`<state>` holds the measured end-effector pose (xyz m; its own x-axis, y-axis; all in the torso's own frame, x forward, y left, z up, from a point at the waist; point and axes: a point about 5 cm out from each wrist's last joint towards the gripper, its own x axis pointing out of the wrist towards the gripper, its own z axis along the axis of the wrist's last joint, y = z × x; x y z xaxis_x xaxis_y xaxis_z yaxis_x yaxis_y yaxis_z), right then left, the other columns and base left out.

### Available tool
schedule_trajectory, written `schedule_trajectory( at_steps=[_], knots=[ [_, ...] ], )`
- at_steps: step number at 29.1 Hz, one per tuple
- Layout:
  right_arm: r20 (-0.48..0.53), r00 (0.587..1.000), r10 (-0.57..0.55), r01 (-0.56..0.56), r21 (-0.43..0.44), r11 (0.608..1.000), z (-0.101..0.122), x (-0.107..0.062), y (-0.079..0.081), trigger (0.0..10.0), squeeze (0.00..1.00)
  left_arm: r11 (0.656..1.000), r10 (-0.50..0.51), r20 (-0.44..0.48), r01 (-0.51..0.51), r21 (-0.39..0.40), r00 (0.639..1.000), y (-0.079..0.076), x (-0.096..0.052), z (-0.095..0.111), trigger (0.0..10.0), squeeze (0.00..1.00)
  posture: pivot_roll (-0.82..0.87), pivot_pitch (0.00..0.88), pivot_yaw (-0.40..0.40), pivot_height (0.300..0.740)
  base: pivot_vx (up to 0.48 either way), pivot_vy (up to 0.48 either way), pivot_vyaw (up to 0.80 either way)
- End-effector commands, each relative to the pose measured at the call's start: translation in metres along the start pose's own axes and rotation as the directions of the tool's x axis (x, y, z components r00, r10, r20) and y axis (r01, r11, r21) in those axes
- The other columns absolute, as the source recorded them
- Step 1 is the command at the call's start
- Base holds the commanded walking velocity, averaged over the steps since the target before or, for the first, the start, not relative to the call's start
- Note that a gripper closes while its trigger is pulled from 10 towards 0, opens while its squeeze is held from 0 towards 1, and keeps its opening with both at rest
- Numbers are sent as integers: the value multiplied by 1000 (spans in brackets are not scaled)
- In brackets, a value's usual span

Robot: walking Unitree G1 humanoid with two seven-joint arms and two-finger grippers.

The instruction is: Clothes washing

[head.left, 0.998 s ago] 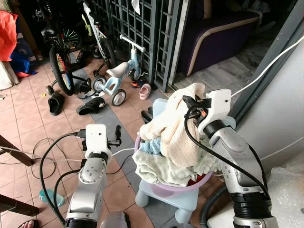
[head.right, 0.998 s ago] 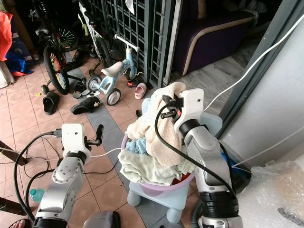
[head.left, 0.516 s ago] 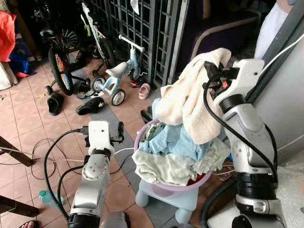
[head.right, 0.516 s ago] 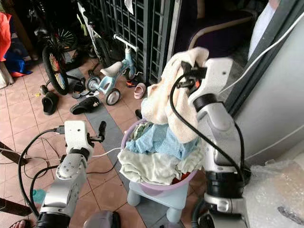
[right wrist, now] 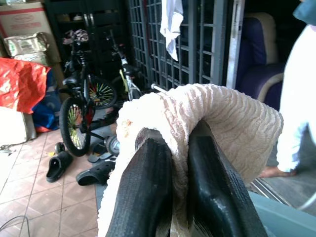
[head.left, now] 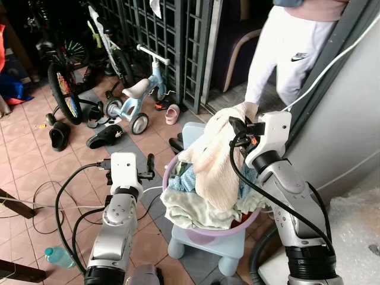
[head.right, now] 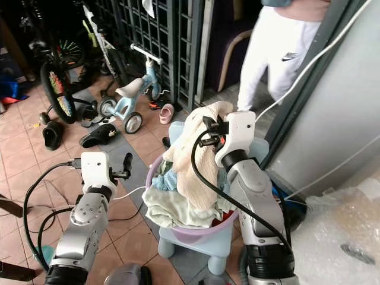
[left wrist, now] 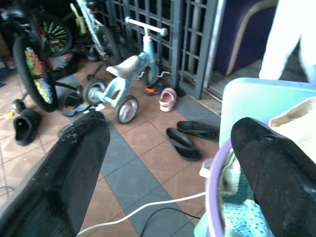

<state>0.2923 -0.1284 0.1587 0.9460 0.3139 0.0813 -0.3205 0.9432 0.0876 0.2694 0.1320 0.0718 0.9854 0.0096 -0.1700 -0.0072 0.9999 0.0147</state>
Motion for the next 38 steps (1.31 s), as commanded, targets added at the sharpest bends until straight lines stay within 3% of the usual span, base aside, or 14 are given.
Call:
schedule_trajectory(
  at_steps=[1, 8, 32, 38],
  knots=[
    [16, 1000, -12, 12, -7, 1000, 4, -1, -2, 10000, 0, 1000, -7, 4, 7, 13, 1000, -2, 1, 1, 10000, 0, -40, 0, 10, 740, 0, 0, -531],
    [0, 1000, -8, 8, -13, 1000, -1, -1, -1, 10000, 0, 1000, -4, 6, 4, 15, 1000, -1, 2, 1, 10000, 0, -38, 0, 10, 740, 0, 0, 0],
    [-20, 1000, -22, 22, -16, 1000, -6, -1, -1, 10000, 0, 1000, -10, 2, 10, 16, 1000, -1, 1, 0, 10000, 0, -38, 0, 14, 740, -250, 0, 0],
    [-28, 999, -36, 36, -9, 999, -7, 0, -2, 10000, 0, 1000, -8, 9, 8, 19, 1000, 0, 1, 1, 10000, 0, -35, 0, 14, 740, 0, 0, -704]
  ],
)
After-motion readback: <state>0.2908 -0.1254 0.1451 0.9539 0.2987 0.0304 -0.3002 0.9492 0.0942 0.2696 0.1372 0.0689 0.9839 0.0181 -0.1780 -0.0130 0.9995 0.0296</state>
